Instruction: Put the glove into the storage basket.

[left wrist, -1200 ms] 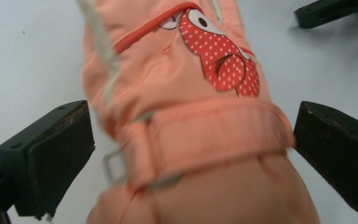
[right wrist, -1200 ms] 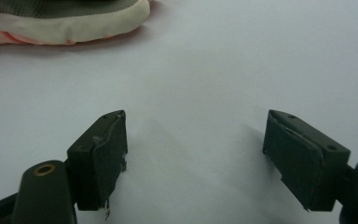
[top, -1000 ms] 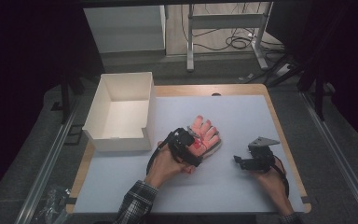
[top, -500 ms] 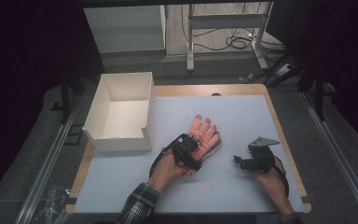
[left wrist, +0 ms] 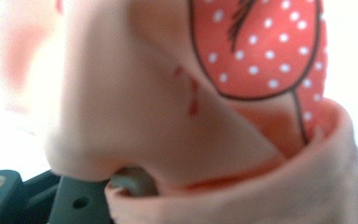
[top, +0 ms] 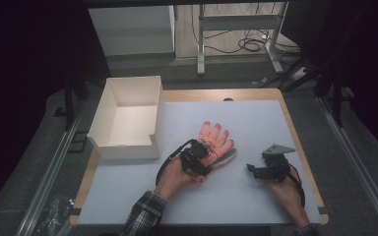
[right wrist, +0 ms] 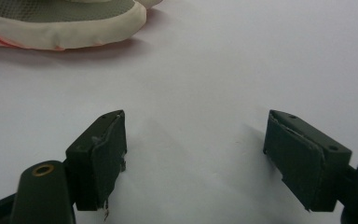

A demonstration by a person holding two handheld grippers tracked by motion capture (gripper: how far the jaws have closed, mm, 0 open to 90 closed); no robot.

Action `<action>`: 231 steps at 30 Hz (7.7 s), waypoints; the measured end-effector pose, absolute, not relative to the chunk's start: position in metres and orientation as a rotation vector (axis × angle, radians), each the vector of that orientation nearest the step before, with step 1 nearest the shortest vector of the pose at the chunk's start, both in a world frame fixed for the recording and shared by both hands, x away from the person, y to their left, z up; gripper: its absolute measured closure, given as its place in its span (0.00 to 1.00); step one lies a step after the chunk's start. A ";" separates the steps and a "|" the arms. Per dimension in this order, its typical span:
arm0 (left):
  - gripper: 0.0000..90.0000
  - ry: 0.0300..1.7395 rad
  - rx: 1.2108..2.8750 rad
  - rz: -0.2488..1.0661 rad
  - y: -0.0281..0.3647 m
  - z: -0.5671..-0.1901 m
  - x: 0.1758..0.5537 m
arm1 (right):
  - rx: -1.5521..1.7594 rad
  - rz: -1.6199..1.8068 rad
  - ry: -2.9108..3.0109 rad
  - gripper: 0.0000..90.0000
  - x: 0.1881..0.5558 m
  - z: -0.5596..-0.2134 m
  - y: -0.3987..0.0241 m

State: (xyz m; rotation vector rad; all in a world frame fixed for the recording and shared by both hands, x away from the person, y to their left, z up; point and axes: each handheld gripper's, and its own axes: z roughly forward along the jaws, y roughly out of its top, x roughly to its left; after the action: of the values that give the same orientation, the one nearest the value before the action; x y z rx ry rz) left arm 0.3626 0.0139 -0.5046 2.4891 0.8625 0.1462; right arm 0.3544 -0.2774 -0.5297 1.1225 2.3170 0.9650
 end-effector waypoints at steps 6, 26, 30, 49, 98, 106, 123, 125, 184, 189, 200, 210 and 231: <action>0.50 0.876 2.485 0.167 0.018 -0.497 0.366 | 1.123 0.965 2.317 0.24 0.354 -0.530 -0.277; 0.49 0.971 2.433 0.260 0.037 -0.437 0.395 | 1.163 0.932 2.298 0.12 0.356 -0.531 -0.277; 0.49 1.002 2.416 0.284 0.042 -0.422 0.402 | 1.159 0.928 2.298 0.11 0.356 -0.531 -0.276; 0.48 1.210 2.305 0.421 0.095 -0.359 0.429 | 1.167 0.927 2.292 0.10 0.356 -0.532 -0.276; 0.45 1.718 2.111 0.521 0.210 -0.455 0.473 | 1.169 0.926 2.292 0.10 0.356 -0.532 -0.276; 0.43 1.764 2.174 0.466 0.202 -0.473 0.484 | 1.168 0.927 2.292 0.10 0.356 -0.532 -0.276; 0.15 1.859 2.260 0.373 0.199 -0.492 0.499 | 1.168 0.927 2.293 0.10 0.356 -0.532 -0.276; 0.10 1.851 2.245 0.386 0.200 -0.490 0.497 | 1.168 0.927 2.293 0.10 0.356 -0.532 -0.276; 0.05 1.316 2.084 0.452 0.190 -0.391 0.415 | 1.167 0.926 2.291 0.10 0.356 -0.532 -0.276; 0.05 1.267 2.096 0.445 0.180 -0.387 0.409 | 1.167 0.926 2.291 0.10 0.356 -0.532 -0.276; 0.03 1.175 2.112 0.410 0.153 -0.385 0.396 | 1.167 0.927 2.291 0.10 0.356 -0.532 -0.276; 0.01 1.072 2.141 0.379 0.126 -0.391 0.383 | 1.166 0.924 2.293 0.10 0.356 -0.532 -0.276; 0.01 0.899 2.180 0.300 0.076 -0.420 0.350 | 1.163 0.923 2.295 0.10 0.356 -0.531 -0.277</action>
State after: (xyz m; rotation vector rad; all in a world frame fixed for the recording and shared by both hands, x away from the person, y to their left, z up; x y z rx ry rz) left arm 0.3503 0.0763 -0.4204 2.1798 0.8989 0.3002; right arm 0.3560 -0.2765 -0.5313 1.1628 2.2954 0.9228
